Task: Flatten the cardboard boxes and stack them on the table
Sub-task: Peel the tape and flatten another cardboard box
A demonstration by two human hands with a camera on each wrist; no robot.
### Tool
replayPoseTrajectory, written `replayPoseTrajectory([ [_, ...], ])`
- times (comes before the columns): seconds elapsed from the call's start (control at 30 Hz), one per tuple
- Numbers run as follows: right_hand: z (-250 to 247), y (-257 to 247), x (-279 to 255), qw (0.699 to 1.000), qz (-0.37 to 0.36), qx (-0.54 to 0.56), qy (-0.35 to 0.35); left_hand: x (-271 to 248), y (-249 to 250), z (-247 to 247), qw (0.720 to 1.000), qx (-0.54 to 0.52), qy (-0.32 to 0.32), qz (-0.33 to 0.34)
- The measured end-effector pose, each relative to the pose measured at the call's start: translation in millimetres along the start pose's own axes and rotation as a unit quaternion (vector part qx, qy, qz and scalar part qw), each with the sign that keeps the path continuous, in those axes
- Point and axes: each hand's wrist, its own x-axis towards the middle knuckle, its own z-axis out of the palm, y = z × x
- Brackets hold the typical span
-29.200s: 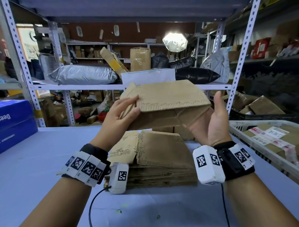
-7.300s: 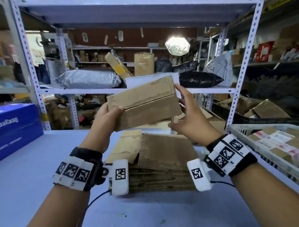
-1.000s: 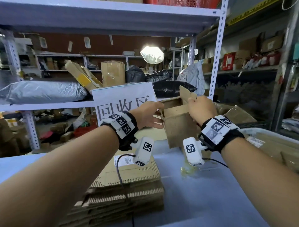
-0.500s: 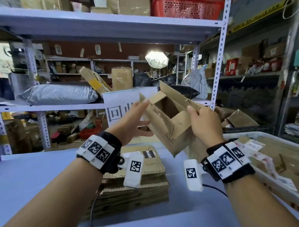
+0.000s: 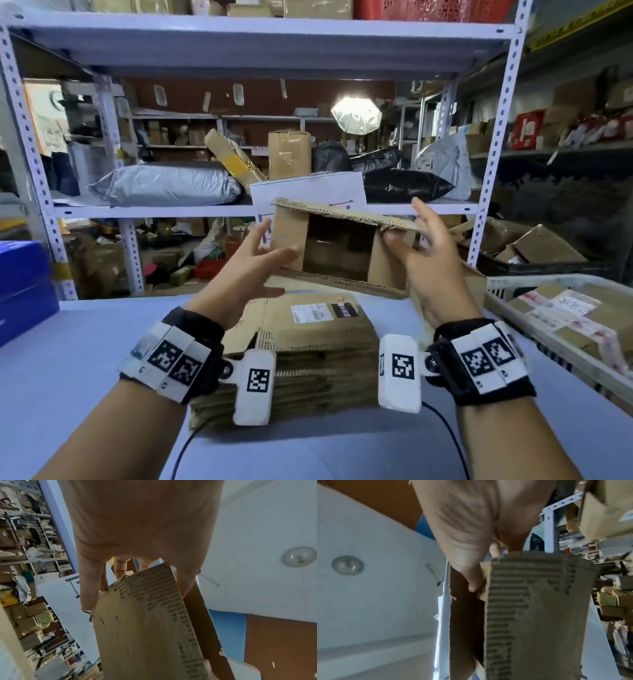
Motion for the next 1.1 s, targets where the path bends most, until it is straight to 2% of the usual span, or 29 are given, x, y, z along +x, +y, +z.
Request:
replayPoseTrajectory([
  [0.07, 6.8, 8.6, -12.2, 0.996, 0.057, 0.064, 0.021, -13.5, -11.5, -0.3, 1.000, 0.010, -0.001, 0.017],
  [0.13, 13.5, 13.9, -24.0, 0.995, 0.063, 0.073, 0.020, -27.7, -25.4, -0.7, 1.000, 0.010, 0.005, 0.028],
  [0.27, 27.8, 21.3, -42.2, 0.998, 0.059, 0.036, 0.009, -47.1, -50.0, -2.5, 0.995, 0.086, 0.014, 0.051],
  [0.4, 37.9, 27.9, -52.9, 0.997, 0.070, -0.026, -0.010, -45.9, -57.3, -3.4, 0.991, 0.123, 0.056, 0.005],
  [0.5, 42.5, 36.3, -60.5, 0.995, 0.039, -0.085, -0.025, -38.0, -54.4, -1.5, 0.989, 0.125, 0.083, 0.000],
  [0.67, 42.1, 39.7, -65.3, 0.989, -0.037, -0.141, -0.019, -39.8, -56.7, 2.9, 0.980, 0.140, 0.116, 0.087],
  [0.83, 35.4, 27.7, -68.2, 0.978, -0.090, -0.184, -0.027, -39.2, -71.6, 2.9, 0.977, 0.123, 0.159, 0.072],
  [0.93, 31.5, 22.3, -70.8, 0.979, -0.074, -0.183, -0.046, -42.8, -69.2, 8.4, 0.976, 0.107, 0.175, 0.075],
  [1.1, 19.6, 19.4, -66.5, 0.989, -0.011, -0.103, -0.101, -49.3, -62.3, 7.9, 0.975, 0.116, 0.178, 0.068],
])
